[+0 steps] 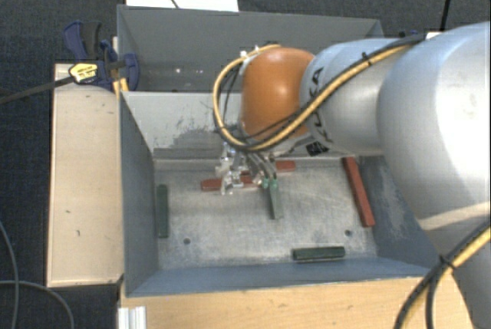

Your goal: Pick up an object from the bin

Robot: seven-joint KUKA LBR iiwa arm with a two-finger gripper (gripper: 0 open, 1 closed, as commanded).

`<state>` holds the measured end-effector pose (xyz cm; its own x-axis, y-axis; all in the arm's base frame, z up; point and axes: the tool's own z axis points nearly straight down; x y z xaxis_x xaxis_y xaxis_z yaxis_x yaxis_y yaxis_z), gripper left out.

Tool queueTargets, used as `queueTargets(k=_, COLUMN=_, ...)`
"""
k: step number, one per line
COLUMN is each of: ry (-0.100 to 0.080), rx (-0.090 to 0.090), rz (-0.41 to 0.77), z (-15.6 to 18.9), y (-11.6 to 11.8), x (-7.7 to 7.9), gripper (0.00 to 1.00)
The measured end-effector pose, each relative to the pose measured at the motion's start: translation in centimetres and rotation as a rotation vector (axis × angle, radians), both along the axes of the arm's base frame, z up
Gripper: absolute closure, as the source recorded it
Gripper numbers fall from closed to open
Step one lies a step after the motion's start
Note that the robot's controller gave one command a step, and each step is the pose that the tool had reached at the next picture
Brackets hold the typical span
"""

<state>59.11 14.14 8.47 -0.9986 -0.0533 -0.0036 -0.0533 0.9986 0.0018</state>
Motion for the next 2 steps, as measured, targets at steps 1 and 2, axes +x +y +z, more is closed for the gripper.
queueTargets(k=1, ry=0.000, rx=0.000, rz=-0.001, z=0.0, y=0.0, x=0.0, gripper=1.00)
queueTargets(k=2, ry=0.004, rx=-0.001, rz=0.002, z=4.6, y=0.2, x=-0.6, gripper=1.00)
